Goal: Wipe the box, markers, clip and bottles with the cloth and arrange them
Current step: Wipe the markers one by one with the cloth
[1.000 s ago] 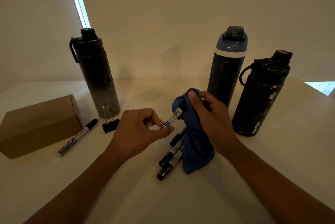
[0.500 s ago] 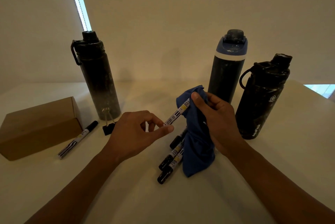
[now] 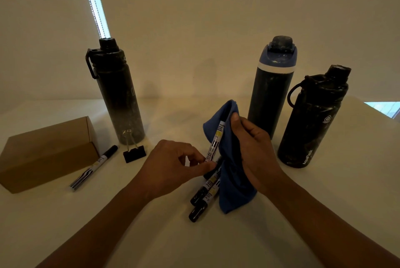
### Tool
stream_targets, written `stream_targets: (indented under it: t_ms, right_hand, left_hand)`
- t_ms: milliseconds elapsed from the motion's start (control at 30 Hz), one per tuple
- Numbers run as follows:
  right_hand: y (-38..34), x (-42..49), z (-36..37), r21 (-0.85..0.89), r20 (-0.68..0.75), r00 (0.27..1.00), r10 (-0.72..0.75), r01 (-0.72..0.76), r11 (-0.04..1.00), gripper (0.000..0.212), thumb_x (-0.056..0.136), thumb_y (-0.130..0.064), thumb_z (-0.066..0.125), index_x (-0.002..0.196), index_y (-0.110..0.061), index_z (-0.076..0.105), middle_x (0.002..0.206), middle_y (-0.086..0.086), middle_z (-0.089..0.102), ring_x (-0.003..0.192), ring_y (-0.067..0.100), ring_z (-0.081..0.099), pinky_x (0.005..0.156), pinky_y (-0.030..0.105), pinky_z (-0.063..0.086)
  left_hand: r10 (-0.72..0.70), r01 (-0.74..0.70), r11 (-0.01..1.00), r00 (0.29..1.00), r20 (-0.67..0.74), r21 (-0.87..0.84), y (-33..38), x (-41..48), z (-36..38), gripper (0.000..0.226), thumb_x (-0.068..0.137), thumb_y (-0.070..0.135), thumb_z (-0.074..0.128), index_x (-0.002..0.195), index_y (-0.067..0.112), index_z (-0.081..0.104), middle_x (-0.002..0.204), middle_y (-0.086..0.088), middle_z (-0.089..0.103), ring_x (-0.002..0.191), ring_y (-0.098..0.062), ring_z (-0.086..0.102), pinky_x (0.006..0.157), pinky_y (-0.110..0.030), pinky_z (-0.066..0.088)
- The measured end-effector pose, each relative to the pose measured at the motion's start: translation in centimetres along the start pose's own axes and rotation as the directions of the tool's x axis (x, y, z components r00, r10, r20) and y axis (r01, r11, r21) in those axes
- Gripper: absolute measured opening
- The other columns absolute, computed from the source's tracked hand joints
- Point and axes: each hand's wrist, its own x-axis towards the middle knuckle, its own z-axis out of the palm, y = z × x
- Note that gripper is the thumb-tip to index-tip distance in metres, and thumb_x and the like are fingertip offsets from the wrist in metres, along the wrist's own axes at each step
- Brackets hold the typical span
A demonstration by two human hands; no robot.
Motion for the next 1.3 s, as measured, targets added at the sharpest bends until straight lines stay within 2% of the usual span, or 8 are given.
stream_targets:
  t_ms: [200, 500, 600, 667, 833, 967, 1133, 1300]
  right_hand:
    - [-0.1, 0.0, 0.2, 0.133, -0.018, 0.997, 0.078, -0.075, 0.988, 0.029, 0.101, -0.041, 0.056, 0.088, -0.038, 0.082, 0.097, -0.004, 0.079, 0.093, 0.017, 0.075, 0.080, 0.036, 0.060]
    - [0.2, -0.6, 0.6, -0.047, 0.131, 0.990, -0.051, 0.057, 0.997, 0.024, 0.103, -0.035, 0.057, 0.115, -0.020, 0.071, 0.101, 0.006, 0.075, 0.096, 0.032, 0.071, 0.089, 0.056, 0.058]
    - [-0.2, -0.4, 0.1, -0.041, 0.158, 0.985, -0.063, 0.070, 0.997, 0.030, 0.108, -0.035, 0.047, 0.109, -0.009, 0.062, 0.083, 0.007, 0.066, 0.075, 0.032, 0.061, 0.074, 0.048, 0.054]
    - [-0.2, -0.3, -0.2, -0.158, 0.182, 0.977, -0.113, 0.143, 0.977, 0.033, 0.109, -0.040, 0.041, 0.098, -0.014, 0.057, 0.070, 0.004, 0.052, 0.061, 0.022, 0.049, 0.062, 0.042, 0.045]
    - [1.0, -0.3, 0.4, -0.456, 0.299, 0.923, -0.243, 0.362, 0.813, 0.025, 0.106, -0.050, 0.036, 0.092, -0.034, 0.049, 0.062, -0.014, 0.047, 0.051, 0.006, 0.043, 0.054, 0.024, 0.037]
    - [1.7, -0.5, 0.4, -0.601, 0.413, 0.866, -0.282, 0.492, 0.630, 0.024, 0.107, -0.052, 0.035, 0.102, -0.034, 0.051, 0.068, -0.017, 0.055, 0.060, 0.004, 0.055, 0.056, 0.015, 0.039]
    - [1.6, -1.2, 0.9, -0.645, 0.472, 0.835, -0.282, 0.545, 0.535, 0.035, 0.105, -0.051, 0.036, 0.114, -0.025, 0.057, 0.072, -0.020, 0.049, 0.077, 0.001, 0.057, 0.065, 0.010, 0.042]
    - [1.5, -1.1, 1.2, -0.701, 0.492, 0.839, -0.232, 0.540, 0.465, 0.039, 0.107, -0.047, 0.035, 0.120, -0.017, 0.058, 0.077, -0.014, 0.051, 0.066, 0.007, 0.054, 0.069, 0.008, 0.040]
  left_hand:
    - [-0.044, 0.044, 0.999, 0.996, 0.076, -0.005, 0.4, 0.0, -0.1, 0.022, 0.085, 0.057, 0.076, 0.085, 0.036, 0.082, 0.079, 0.021, 0.074, 0.064, -0.026, 0.061, 0.063, -0.044, 0.052]
    - [-0.059, 0.059, 0.998, 0.991, 0.118, 0.003, 0.8, 0.0, -0.3, 0.036, 0.083, 0.070, 0.069, 0.081, 0.037, 0.082, 0.071, 0.016, 0.074, 0.057, -0.029, 0.061, 0.059, -0.046, 0.053]
    - [-0.080, 0.076, 0.996, 0.992, 0.102, 0.048, 0.6, 0.0, -1.4, 0.054, 0.079, 0.085, 0.063, 0.068, 0.034, 0.079, 0.055, 0.003, 0.068, 0.048, -0.028, 0.057, 0.053, -0.041, 0.052]
    - [-0.088, 0.088, 0.996, 0.994, -0.061, -0.004, 0.5, 0.1, -2.5, 0.062, 0.087, 0.077, 0.059, 0.060, 0.023, 0.073, 0.046, -0.002, 0.058, 0.038, -0.024, 0.047, 0.051, -0.032, 0.051]
    - [-0.029, 0.001, 0.998, 0.904, -0.427, -0.065, 0.5, 0.5, -4.0, 0.044, 0.102, 0.055, 0.051, 0.077, 0.023, 0.068, 0.063, -0.014, 0.059, 0.059, -0.034, 0.058, 0.059, -0.032, 0.050]
    - [0.005, 0.009, 0.999, 0.937, -0.350, 0.036, 0.0, 0.7, -3.5, 0.035, 0.102, 0.063, 0.047, 0.098, 0.035, 0.069, 0.079, 0.006, 0.067, 0.060, -0.017, 0.062, 0.054, -0.033, 0.053]
    - [0.034, 0.001, 0.990, 0.968, -0.248, 0.139, -0.2, 0.8, -2.6, 0.031, 0.100, 0.062, 0.052, 0.095, 0.036, 0.069, 0.081, 0.014, 0.063, 0.049, -0.013, 0.050, 0.047, -0.020, 0.042]
    - [-0.007, 0.007, 1.000, 0.973, -0.230, 0.002, 0.0, 0.7, -2.6, 0.024, 0.101, 0.051, 0.057, 0.095, 0.030, 0.068, 0.078, 0.020, 0.064, 0.053, -0.010, 0.051, 0.052, -0.019, 0.045]
